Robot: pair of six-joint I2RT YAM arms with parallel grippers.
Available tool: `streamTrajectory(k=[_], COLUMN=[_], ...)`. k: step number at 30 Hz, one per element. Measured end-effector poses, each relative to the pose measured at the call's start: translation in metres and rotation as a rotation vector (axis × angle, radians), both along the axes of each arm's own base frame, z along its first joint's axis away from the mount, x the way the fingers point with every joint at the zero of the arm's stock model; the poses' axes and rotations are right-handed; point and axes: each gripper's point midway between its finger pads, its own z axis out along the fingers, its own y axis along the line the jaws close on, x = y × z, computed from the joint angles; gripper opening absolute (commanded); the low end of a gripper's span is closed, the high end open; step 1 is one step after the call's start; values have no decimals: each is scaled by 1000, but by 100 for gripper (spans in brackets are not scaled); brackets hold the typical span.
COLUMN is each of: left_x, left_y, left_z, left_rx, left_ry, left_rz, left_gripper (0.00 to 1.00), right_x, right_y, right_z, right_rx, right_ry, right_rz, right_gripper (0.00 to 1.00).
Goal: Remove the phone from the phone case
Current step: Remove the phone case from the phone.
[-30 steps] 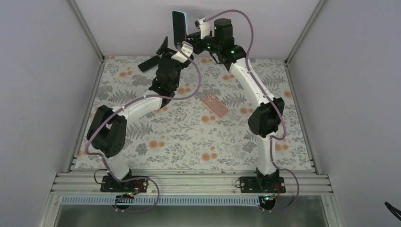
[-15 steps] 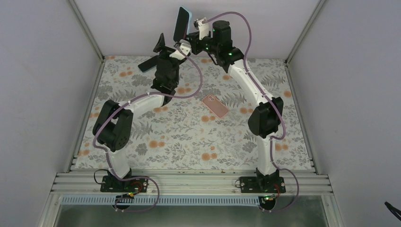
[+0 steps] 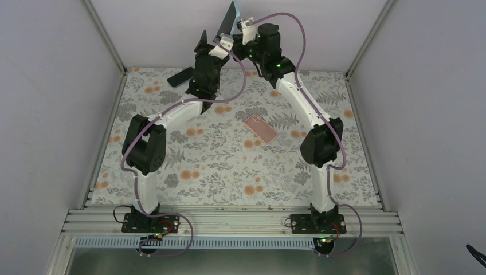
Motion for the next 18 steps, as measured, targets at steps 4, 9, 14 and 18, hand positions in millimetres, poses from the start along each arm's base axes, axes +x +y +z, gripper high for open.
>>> streamTrajectory(k=[4,9,14,18], left_x=[7,10,10,8], left_y=[-7,-17,-24,-27], left_z=[-1,-3,0,-1], left_rx=[-9,-31,-96,-105], left_ry=[30,74,81,96], left_rz=[-34,-89,-146,-168], left_gripper=[53,19,3,2], right_x=[2,2,0,-1], right_y=[-2,-2,-1,-2], right_z=[3,4,9,11], right_rx=[3,5,16,10], right_ry=[-11,-12,-23,-28], right_rz=[-15,-20,-5,-8], right_gripper=[3,2,3,3])
